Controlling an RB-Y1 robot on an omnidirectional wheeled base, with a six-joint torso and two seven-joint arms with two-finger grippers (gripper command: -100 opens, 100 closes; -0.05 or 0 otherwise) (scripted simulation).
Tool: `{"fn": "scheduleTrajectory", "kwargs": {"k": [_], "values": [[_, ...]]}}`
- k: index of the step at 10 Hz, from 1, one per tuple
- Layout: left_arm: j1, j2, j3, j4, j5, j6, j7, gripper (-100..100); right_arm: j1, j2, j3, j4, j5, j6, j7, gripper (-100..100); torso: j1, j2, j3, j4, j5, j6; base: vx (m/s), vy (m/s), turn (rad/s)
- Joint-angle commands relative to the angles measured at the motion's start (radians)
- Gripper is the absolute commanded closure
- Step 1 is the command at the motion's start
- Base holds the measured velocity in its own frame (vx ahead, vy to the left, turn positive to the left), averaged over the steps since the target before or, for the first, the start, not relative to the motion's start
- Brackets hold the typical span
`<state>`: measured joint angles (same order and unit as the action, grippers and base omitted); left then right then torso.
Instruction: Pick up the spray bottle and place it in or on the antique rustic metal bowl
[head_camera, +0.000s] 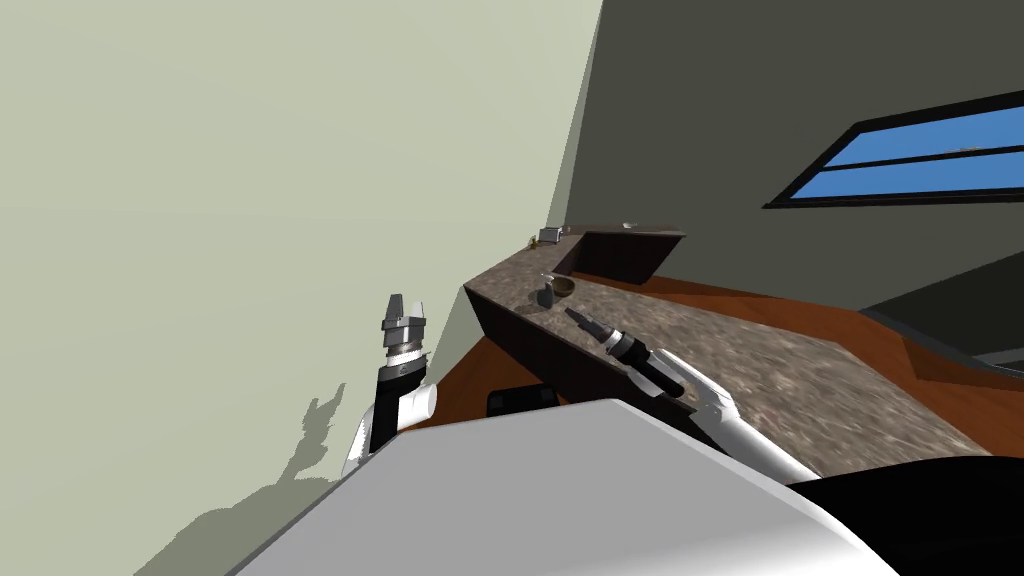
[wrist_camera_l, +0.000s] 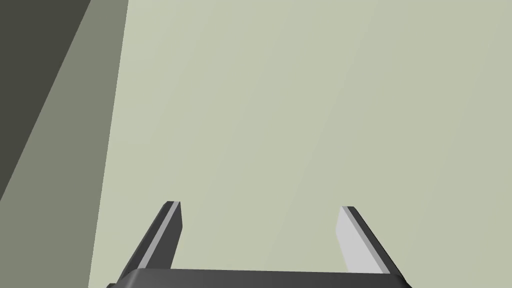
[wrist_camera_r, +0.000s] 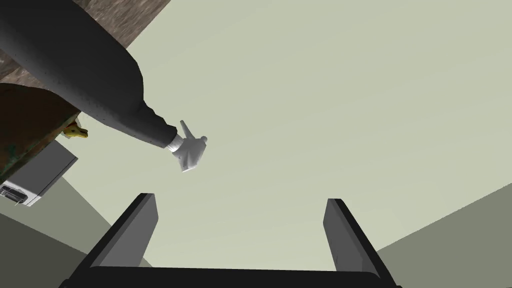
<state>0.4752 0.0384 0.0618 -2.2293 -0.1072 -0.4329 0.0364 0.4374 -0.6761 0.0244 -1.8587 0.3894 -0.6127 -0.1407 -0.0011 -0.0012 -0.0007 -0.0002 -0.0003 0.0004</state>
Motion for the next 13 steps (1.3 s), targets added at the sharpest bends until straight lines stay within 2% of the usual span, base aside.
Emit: {"fn": "scheduleTrajectory", "kwargs": {"k": [1, 2, 3, 5, 6, 7, 8, 10, 11, 13], "values": [[0.0, 0.0, 0.0, 0.0, 0.0, 0.0, 0.0, 0, -0.014, -0.05, 0.005, 0.039, 0.018, 0.005, 0.006, -100, 0.0, 0.0, 0.0, 0.0, 0.0, 0.0, 0.011, -0.015, 0.162], [0.0, 0.0, 0.0, 0.0, 0.0, 0.0, 0.0, 0, -0.025, -0.084, 0.01, 0.069, 0.032, 0.01, 0.012, -100, 0.0, 0.0, 0.0, 0.0, 0.0, -0.001, 0.014, -0.023, 0.194], [0.0, 0.0, 0.0, 0.0, 0.0, 0.0, 0.0, 0, -0.025, -0.093, 0.01, 0.069, 0.032, 0.01, 0.012, -100, 0.0, -0.001, 0.0, 0.0, 0.0, 0.0, 0.01, -0.021, 0.061], [0.0, 0.0, 0.0, 0.0, 0.0, 0.0, 0.0, 0, -0.047, -0.162, 0.021, 0.126, 0.057, 0.022, 0.027, -100, 0.0, 0.0, 0.0, 0.0, 0.0, -0.001, 0.001, -0.017, 0.166], [0.0, 0.0, 0.0, 0.0, 0.0, 0.0, 0.0, 0, -0.047, -0.173, 0.021, 0.126, 0.057, 0.022, 0.027, -100, 0.0, 0.0, 0.0, 0.0, 0.0, 0.0, -0.013, -0.016, 0.078], [0.0, 0.0, 0.0, 0.0, 0.0, 0.0, 0.0, 0, -0.058, -0.209, 0.027, 0.153, 0.068, 0.028, 0.035, -100, 0.0, 0.001, 0.001, 0.0, 0.0, 0.0, -0.004, -0.015, 0.168], [0.0, 0.0, 0.0, 0.0, 0.0, 0.0, 0.0, 0, -0.058, -0.212, 0.027, 0.153, 0.068, 0.028, 0.035, -100, 0.0, 0.001, 0.0, 0.0, 0.0, 0.0, -0.01, -0.014, 0.065], [0.0, 0.0, 0.0, 0.0, 0.0, 0.0, 0.0, 0, -0.082, -0.28, 0.042, 0.203, 0.087, 0.04, 0.053, -100, 0.001, 0.0, 0.0, 0.0, 0.0, -0.001, 0.012, -0.01, 0.227], [0.0, 0.0, 0.0, 0.0, 0.0, 0.0, 0.0, 0, -0.082, -0.286, 0.042, 0.203, 0.087, 0.04, 0.053, -100, 0.0, -0.001, 0.0, 0.0, 0.0, 0.0, -0.005, -0.008, 0.042], [0.0, 0.0, 0.0, 0.0, 0.0, 0.0, 0.0, 0, -0.106, -0.349, 0.057, 0.249, 0.102, 0.053, 0.073, -100, 0.001, -0.001, 0.0, 0.0, 0.0, -0.001, 0.019, -0.007, 0.198]]}}
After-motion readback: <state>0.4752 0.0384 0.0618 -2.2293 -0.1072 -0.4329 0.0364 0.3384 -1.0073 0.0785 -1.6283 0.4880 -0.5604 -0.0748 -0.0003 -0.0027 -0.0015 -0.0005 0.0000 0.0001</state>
